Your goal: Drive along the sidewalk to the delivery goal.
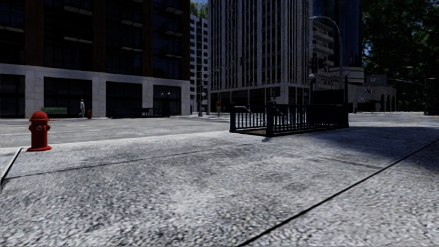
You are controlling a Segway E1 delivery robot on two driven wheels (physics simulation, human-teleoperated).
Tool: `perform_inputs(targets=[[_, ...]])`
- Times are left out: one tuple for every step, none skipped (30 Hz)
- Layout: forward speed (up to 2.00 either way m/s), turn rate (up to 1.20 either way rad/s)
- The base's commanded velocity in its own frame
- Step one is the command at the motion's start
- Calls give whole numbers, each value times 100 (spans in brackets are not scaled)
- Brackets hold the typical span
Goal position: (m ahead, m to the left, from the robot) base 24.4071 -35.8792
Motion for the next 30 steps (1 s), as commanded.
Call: perform_inputs(targets=[[200,-101],[200,-101],[200,-101],[200,-101],[200,-101],[200,-101],[200,-101],[200,-101],[200,-101],[200,-101],[200,-101],[200,-101],[200,-101],[200,-101],[200,-101],[200,-82],[200,-5],[200,0],[200,0],[200,0],[200,0],[200,0],[200,0],[200,8],[200,39],[200,64],[200,64],[200,76],[200,79],[200,80]])
